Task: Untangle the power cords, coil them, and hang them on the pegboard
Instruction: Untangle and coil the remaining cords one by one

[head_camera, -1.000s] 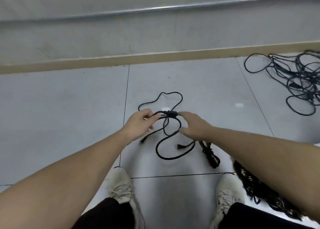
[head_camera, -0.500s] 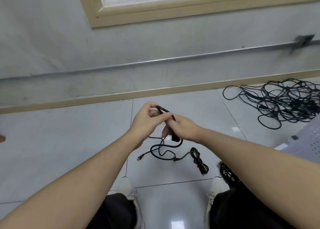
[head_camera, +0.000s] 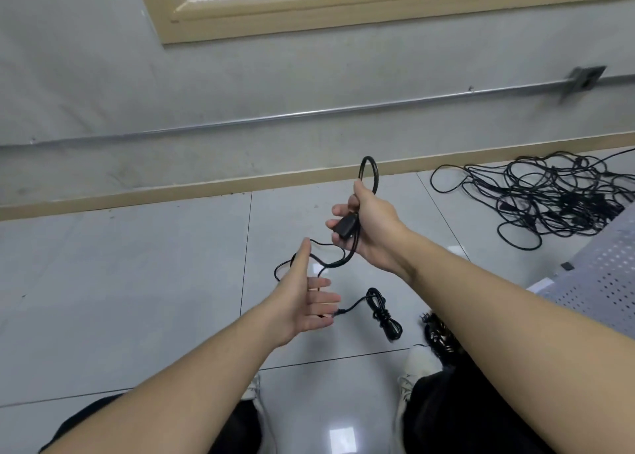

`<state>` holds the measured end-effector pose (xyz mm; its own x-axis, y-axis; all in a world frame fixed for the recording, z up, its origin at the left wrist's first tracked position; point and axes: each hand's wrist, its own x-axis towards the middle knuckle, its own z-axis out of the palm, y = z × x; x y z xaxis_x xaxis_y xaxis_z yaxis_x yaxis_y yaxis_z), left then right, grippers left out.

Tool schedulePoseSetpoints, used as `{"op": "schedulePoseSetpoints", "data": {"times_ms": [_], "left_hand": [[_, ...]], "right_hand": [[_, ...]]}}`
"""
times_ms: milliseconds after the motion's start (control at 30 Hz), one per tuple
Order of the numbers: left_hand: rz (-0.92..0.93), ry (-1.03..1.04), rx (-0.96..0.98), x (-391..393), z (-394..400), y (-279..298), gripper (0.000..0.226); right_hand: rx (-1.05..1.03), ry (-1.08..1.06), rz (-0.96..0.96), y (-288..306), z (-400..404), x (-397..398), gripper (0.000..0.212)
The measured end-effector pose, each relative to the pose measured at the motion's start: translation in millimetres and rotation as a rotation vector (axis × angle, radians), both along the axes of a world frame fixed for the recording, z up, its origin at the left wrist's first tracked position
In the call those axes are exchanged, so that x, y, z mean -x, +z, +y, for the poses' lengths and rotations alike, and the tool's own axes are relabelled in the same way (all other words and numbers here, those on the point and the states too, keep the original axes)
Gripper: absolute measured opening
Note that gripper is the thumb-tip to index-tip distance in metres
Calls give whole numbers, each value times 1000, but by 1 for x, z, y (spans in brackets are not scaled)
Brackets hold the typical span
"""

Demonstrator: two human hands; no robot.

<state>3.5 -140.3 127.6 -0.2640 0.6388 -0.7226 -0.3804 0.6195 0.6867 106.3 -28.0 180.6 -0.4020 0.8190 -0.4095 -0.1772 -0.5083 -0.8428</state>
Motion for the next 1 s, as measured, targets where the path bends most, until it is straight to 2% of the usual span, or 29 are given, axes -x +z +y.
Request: {"op": "schedulePoseSetpoints", "data": {"times_ms": [67, 100, 167, 267, 400, 433, 500, 567, 633, 667, 733, 833, 900, 933, 1000], "left_hand": [[-275, 105, -106, 7, 13, -4, 100], [-379, 205, -189, 8, 20, -3, 98], [-443, 370, -296, 10, 31, 3, 80], [-269, 326, -326, 6, 36, 16, 68], [-118, 82, -394, -8, 32, 31, 62], [-60, 52, -416, -11, 32, 31, 55], [54, 52, -424, -11, 31, 29, 28], [92, 59, -399, -6, 28, 30, 14], [77, 40, -372, 2, 26, 32, 16], [100, 20, -367, 7, 26, 31, 17], [171, -28, -361, 18, 25, 32, 21], [125, -188, -377, 36, 23, 39, 24], [106, -385, -403, 42, 18, 48, 25], [137, -472, -415, 42, 16, 52, 25], [235, -557, -457, 39, 13, 57, 17]], "right_hand": [[9, 83, -70, -2, -2, 1, 38], [-16, 144, -142, -4, -4, 2, 37], [-115, 239, -311, -13, -10, 5, 42], [-431, 293, -589, -22, -18, 8, 52], [-697, 316, -849, -30, -27, 16, 42], [-773, 337, -944, -32, -28, 19, 36], [-958, 403, -1116, -37, -29, 22, 28], [-1047, 466, -1170, -42, -30, 22, 38], [-1006, 587, -1164, -41, -29, 22, 52], [-984, 663, -1115, -41, -26, 20, 51], [-970, 736, -903, -38, -16, 11, 36], [-887, 493, -511, -36, 0, -5, 26], [-873, 308, -399, -35, 8, -11, 39], [-861, 286, -369, -33, 11, -12, 47], [-781, 379, -366, -30, 15, -12, 55]]}}
